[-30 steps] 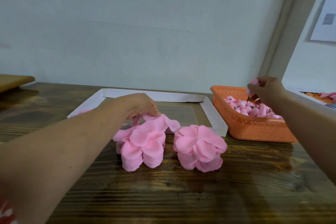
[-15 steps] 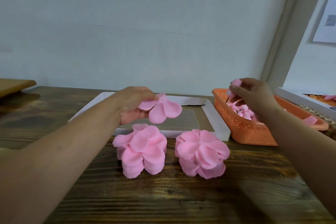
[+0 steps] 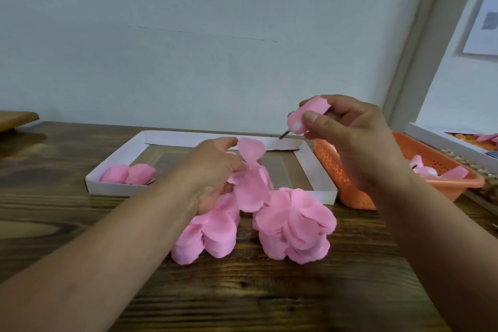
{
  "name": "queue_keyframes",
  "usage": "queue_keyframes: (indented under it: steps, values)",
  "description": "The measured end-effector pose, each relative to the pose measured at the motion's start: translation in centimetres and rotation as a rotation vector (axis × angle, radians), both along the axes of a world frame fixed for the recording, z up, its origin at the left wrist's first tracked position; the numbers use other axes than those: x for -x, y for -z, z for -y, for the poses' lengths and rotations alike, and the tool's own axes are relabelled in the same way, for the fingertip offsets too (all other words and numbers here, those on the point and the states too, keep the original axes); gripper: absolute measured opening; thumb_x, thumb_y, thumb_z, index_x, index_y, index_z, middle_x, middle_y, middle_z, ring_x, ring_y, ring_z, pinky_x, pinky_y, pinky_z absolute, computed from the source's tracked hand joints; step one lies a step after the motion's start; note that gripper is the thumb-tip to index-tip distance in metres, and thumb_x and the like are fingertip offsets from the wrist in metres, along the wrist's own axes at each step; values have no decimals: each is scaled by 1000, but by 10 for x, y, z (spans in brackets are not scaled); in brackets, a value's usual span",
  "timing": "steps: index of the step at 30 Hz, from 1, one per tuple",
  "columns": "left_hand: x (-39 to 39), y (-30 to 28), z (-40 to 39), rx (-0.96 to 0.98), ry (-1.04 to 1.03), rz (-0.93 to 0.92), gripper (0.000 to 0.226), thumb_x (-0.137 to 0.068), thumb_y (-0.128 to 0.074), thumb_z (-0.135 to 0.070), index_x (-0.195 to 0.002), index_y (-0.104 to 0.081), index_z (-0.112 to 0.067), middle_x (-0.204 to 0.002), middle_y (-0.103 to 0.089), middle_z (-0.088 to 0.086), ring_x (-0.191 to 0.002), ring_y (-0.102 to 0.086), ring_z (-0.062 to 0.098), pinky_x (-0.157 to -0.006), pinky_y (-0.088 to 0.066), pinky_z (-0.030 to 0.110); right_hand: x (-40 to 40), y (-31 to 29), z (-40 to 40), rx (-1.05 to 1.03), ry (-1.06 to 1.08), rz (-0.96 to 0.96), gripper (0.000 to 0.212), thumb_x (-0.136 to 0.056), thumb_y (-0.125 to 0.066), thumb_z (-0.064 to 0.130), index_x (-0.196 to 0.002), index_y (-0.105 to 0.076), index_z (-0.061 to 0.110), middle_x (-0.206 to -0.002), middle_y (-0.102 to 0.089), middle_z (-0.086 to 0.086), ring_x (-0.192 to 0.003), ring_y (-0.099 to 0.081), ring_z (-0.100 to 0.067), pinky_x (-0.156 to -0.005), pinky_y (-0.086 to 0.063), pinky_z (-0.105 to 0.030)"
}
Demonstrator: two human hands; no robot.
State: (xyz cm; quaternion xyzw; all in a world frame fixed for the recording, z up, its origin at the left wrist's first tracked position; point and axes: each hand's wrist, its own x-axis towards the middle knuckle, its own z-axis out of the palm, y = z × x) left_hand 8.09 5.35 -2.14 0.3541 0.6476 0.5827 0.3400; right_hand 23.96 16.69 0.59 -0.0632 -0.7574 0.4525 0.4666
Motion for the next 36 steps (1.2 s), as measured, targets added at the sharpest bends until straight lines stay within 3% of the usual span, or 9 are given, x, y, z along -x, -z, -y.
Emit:
queue_keyframes:
  steps: [3,6,8,10,14,19,22,31,36]
  values:
    - [-3,0,-2,80,-52,-487,59,-91,-46,-1,-144,-39,-26,-133,-54,5,-87,-59,11,-71,-49,20,0,0,9,-50,-75,13,10,-86,-59,-1,-80,-66,-1,-80,-71,-10,-77,-63,-17,-74,-48,-22]
    - [-3,-3,-4,95,-14,-588,57,-93,-44,-3,-145,-37,-26,-143,-47,3,-110,-56,19,-77,-46,22,1,2,10,-51,-91,18,10,-86,-59,-3,-78,-65,-1,-77,-71,-8,-77,-63,-18,-75,-49,-23]
    - [-2,-4,-1,90,-25,-509,56,-94,-45,-5,-145,-38,-26,-137,-49,3,-104,-57,20,-88,-50,33,1,5,9,-43,-101,28,10,-84,-60,0,-76,-66,0,-76,-70,-7,-78,-63,-20,-78,-52,-29]
    - [-3,-5,2,79,-23,-450,55,-94,-45,-4,-144,-39,-27,-131,-50,2,-88,-57,12,-80,-50,29,1,10,9,-58,-102,57,10,-83,-61,3,-75,-66,2,-76,-70,-4,-78,-63,-15,-79,-51,-26]
    - [-8,-3,6,19,65,-209,55,-94,-41,2,-142,-42,-26,-127,-57,10,-103,-63,27,-90,-53,39,1,17,10,-30,-107,70,8,-83,-63,4,-76,-68,4,-74,-72,-1,-74,-65,-10,-76,-52,-21]
    - [-15,-3,10,-70,105,-51,56,-92,-39,8,-136,-49,-25,-113,-62,11,-90,-61,22,-67,-50,25,1,21,10,22,-115,91,8,-82,-65,6,-82,-68,0,-77,-72,-9,-73,-67,-20,-73,-55,-33]
    - [-18,-3,13,-74,109,-18,56,-91,-39,8,-136,-49,-25,-116,-60,11,-87,-62,19,-59,-51,20,-1,22,12,-17,-80,121,4,-83,-65,0,-83,-69,0,-79,-72,-7,-75,-68,-18,-71,-54,-28]
    - [-27,-1,20,-100,171,61,54,-90,-44,9,-134,-52,-21,-109,-71,12,-104,-66,28,-99,-48,47,-9,17,22,-80,-87,76,10,-82,-63,6,-82,-67,-4,-79,-71,-12,-77,-68,-20,-74,-53,-25]
    - [-29,1,25,-137,261,206,51,-89,-39,12,-132,-53,-11,-87,-65,13,-77,-60,21,-65,-55,25,-13,22,26,-95,-17,139,5,-84,-65,1,-83,-70,1,-80,-72,-7,-72,-66,-10,-66,-51,-20]
